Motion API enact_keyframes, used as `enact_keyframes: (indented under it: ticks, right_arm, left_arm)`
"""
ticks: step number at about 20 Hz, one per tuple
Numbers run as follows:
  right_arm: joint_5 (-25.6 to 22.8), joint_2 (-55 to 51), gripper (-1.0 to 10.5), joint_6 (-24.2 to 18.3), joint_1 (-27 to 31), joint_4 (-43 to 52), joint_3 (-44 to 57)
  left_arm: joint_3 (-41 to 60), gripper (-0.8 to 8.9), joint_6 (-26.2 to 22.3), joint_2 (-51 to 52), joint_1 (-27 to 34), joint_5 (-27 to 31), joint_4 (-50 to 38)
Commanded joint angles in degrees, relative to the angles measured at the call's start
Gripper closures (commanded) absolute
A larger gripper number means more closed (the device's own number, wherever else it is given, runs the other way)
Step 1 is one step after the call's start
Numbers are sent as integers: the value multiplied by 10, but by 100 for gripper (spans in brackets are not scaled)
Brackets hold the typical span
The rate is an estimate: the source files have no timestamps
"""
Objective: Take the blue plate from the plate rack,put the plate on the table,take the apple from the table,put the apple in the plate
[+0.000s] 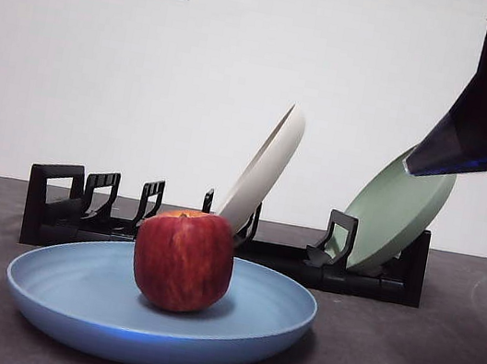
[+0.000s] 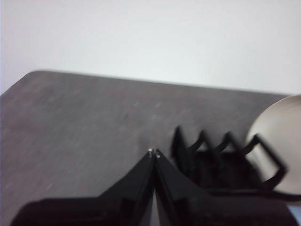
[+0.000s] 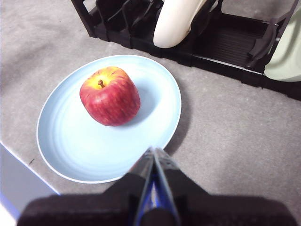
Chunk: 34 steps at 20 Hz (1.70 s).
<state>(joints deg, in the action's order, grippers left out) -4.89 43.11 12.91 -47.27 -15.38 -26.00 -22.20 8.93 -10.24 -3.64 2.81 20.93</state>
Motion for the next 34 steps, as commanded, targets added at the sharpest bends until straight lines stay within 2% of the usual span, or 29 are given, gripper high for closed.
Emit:
enact_keyframes:
  ticks: [1, 6, 11, 18, 30, 31, 33, 34]
  right_arm:
    - [0, -1, 958, 6, -1, 2, 4]
    - [0, -1, 958, 6, -1, 2, 4]
    - [0, -1, 958, 6, -1, 2, 4]
    - [0, -1, 958, 6, -1, 2, 4]
    - [0, -1, 958, 5, -1, 1, 4]
    - [-1, -2, 957, -2, -1, -2, 4]
    - [-16, -33, 957, -105, 9, -23, 4]
    - [-34, -52, 957, -140, 21, -27, 4]
  left_arm:
    - [44, 815, -14, 14, 21, -2, -29]
    - [146, 815, -15, 68, 43, -2, -99]
    - [212, 815, -15, 102, 53, -1, -110]
    - [219, 815, -14, 101, 53, -19, -102]
    - [219, 815, -14, 101, 53, -16, -103]
    - [219, 815, -14, 101, 53, -16, -103]
    - [219, 815, -14, 101, 53, -16, -103]
    - [219, 815, -14, 101, 53, -16, -103]
